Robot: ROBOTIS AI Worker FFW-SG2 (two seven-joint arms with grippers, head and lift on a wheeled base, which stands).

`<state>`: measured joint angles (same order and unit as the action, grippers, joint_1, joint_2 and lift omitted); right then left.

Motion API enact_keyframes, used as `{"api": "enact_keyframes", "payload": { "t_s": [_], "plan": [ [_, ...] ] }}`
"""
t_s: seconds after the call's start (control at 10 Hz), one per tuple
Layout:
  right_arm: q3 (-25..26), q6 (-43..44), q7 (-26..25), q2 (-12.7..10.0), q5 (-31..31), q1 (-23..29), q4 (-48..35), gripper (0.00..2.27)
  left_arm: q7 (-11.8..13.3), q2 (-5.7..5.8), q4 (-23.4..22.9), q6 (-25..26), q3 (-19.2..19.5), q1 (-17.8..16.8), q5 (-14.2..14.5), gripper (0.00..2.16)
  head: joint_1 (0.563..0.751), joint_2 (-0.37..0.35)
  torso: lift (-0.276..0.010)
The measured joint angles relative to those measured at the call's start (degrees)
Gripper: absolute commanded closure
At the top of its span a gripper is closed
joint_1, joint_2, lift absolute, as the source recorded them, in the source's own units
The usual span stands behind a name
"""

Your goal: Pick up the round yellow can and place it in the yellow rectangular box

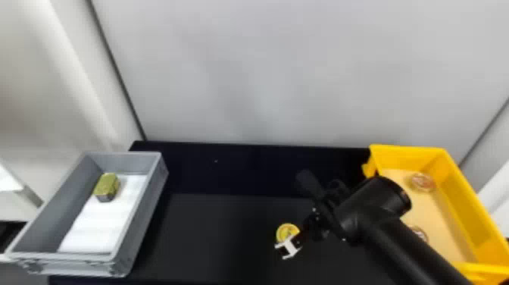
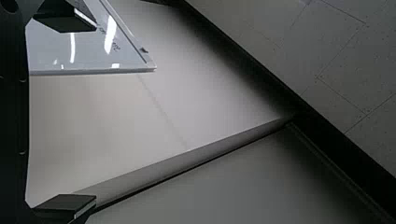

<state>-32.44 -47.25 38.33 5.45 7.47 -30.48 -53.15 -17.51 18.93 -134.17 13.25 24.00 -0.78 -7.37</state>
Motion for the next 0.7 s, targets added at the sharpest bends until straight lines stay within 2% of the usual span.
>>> {"api": "enact_keyframes", "payload": {
  "t_s": [0.6,0.7],
  "plan": [
    [-0.1,1.9,-1.2,0.1,0.1,-0.1,1.0,0.0,0.2,-0.26,0.1,-0.2,0.0,0.2,-0.1,0.0,0.692,0.054,-0.003],
    [0.0,2.0,-1.1,0.0,0.1,-0.1,1.5,0.29,0.2,-0.26,0.1,-0.2,0.0,0.2,-0.2,0.0,0.692,0.054,-0.003]
  ]
}}
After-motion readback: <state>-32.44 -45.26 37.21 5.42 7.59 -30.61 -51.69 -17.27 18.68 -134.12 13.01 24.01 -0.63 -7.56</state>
